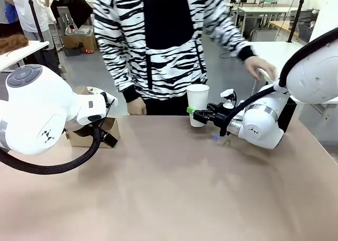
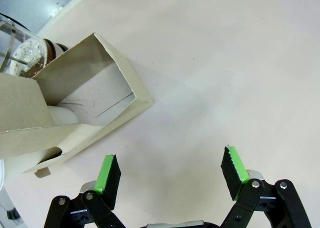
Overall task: Pour a drink into a cup and package it in a carrier.
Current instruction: When a person places the Paper Cup Lid on the 600 ml Paper Cup , lift the 600 ml Paper Cup.
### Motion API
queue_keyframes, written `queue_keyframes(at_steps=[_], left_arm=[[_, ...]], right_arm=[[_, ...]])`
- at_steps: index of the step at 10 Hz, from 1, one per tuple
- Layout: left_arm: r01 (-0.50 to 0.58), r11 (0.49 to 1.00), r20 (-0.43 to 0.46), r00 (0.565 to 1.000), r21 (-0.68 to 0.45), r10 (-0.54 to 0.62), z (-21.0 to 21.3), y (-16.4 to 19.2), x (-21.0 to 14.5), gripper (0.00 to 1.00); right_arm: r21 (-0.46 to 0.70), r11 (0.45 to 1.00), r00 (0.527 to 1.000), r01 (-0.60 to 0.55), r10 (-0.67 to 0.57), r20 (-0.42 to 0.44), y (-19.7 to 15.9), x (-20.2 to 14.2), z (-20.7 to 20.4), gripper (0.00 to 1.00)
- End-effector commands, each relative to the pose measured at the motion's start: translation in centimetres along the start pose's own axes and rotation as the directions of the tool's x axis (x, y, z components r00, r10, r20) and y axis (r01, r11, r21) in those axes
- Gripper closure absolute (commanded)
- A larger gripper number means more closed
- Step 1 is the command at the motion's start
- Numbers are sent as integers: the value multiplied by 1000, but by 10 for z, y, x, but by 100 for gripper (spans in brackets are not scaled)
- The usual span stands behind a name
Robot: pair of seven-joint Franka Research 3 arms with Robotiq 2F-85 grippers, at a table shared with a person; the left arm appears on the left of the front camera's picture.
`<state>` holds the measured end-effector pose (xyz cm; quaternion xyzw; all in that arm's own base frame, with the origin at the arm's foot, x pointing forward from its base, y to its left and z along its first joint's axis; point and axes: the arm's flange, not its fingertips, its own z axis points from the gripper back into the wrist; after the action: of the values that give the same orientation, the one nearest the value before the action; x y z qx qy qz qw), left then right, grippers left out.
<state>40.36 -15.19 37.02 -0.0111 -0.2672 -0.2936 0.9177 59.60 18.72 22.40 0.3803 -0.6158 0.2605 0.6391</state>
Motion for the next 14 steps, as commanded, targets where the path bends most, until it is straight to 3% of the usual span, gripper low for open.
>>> queue_keyframes(at_steps=[1,14], left_arm=[[0,1000,1,1000,-2,0,0,0,0,0],[0,1000,1,1000,-2,0,0,0,0,0]], right_arm=[[-8,1000,1000,-2,2,8,4,3,0,20],[-8,1000,1000,-2,2,8,4,3,0,20]])
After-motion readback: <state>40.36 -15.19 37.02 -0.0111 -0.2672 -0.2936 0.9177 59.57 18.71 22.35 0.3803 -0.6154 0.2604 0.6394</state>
